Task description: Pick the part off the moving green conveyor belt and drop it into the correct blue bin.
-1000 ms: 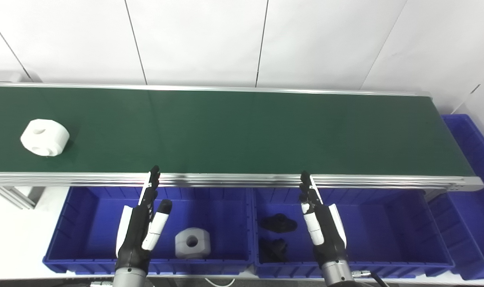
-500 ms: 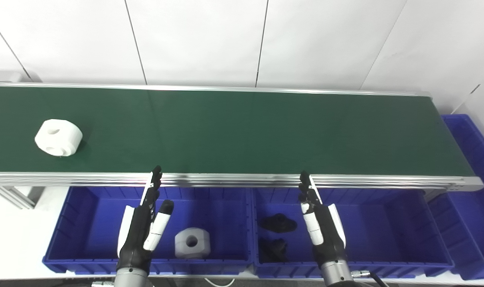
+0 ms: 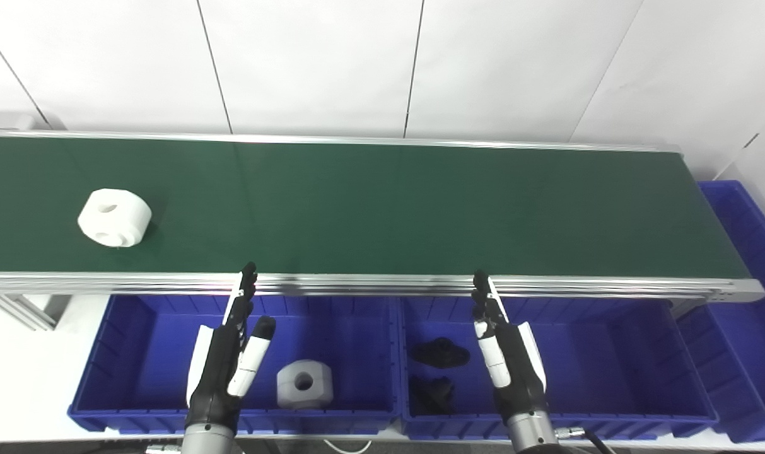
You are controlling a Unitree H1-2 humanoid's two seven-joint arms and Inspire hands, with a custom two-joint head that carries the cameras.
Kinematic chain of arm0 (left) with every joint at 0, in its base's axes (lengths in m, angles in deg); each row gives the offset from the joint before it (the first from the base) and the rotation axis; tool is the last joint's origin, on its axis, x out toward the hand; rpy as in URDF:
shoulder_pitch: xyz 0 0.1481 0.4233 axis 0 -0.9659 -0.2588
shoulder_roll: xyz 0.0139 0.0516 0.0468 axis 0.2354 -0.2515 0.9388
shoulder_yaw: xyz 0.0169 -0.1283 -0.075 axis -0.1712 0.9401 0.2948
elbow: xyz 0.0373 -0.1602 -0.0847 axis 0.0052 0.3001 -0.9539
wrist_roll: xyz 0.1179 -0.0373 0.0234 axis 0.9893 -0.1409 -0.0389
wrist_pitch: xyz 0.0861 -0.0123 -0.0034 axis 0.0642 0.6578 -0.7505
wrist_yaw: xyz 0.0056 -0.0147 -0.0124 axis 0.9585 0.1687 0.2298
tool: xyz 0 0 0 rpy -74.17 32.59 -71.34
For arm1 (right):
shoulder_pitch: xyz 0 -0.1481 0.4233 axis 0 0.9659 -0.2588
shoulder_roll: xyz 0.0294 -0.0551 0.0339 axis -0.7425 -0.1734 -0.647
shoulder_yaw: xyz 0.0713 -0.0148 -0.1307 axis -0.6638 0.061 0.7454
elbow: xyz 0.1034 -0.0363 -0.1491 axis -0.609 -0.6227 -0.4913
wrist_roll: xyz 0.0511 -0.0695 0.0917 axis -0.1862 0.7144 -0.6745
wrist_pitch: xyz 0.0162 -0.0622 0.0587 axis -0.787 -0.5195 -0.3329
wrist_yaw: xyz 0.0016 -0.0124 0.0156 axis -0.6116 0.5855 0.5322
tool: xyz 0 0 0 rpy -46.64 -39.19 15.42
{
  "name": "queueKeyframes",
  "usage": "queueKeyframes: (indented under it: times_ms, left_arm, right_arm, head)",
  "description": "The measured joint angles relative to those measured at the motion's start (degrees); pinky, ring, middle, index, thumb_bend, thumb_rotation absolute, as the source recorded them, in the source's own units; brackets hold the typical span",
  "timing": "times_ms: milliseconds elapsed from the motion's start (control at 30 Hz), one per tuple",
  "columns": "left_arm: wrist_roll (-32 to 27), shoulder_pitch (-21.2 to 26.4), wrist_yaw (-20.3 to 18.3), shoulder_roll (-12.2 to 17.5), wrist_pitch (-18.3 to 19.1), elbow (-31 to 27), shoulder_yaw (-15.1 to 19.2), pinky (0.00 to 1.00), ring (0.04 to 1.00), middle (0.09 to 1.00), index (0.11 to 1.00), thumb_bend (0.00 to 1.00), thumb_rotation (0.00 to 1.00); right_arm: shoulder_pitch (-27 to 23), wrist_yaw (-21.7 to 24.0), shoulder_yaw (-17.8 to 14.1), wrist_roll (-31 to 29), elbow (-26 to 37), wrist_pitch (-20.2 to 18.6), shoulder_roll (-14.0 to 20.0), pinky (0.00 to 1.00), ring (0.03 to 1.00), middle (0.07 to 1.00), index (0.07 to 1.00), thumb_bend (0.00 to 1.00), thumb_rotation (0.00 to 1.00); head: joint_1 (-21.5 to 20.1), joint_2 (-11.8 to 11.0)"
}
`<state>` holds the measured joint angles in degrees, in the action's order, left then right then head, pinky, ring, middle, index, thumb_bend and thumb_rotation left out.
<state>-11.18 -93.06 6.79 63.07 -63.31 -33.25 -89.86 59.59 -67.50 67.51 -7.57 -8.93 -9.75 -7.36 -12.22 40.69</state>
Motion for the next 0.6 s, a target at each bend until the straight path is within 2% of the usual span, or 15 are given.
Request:
queueKeyframes:
  times_ms: [233, 367, 500, 533, 600]
  left_arm:
    - [-0.12, 0.00, -0.09, -0.01, 0.09, -0.04, 0.04, 1.00, 1.000, 1.000, 1.000, 0.68, 1.00]
    - [-0.10, -0.04, -0.11, -0.02, 0.11, -0.06, 0.04, 1.00, 1.000, 1.000, 1.000, 0.66, 1.00]
    - [0.05, -0.11, -0.05, -0.02, -0.08, 0.07, -0.02, 1.00, 1.000, 1.000, 1.000, 0.62, 1.00]
    - [0.07, -0.13, -0.01, -0.02, -0.51, 0.38, -0.13, 1.00, 1.000, 1.000, 1.000, 0.61, 1.00]
    - [0.07, -0.14, 0.01, -0.02, -1.48, 1.29, -0.45, 1.00, 1.000, 1.000, 1.000, 0.62, 1.00]
  right_arm:
    - [0.00, -0.01, 0.03, 0.59, 0.00, 0.00, 0.03, 0.98, 0.995, 1.000, 1.000, 0.86, 1.00]
    - [0.01, 0.00, 0.20, 0.66, 0.00, 0.00, 0.03, 0.99, 0.994, 1.000, 1.000, 0.86, 1.00]
    - [0.01, -0.01, 0.38, 0.83, -0.01, 0.00, 0.04, 0.99, 0.994, 1.000, 1.000, 0.89, 1.00]
    - [0.02, -0.01, 0.37, 0.80, -0.13, 0.08, 0.07, 0.99, 0.992, 1.000, 1.000, 0.89, 1.00]
    - [0.03, -0.01, 0.26, 0.55, -0.91, 0.61, 0.35, 0.99, 0.994, 1.000, 1.000, 0.91, 1.00]
  head:
    - [0.09, 0.00]
    - [0.09, 0.09]
    - [1.67, -1.41]
    - [3.58, -2.62]
    - [4.39, -3.24]
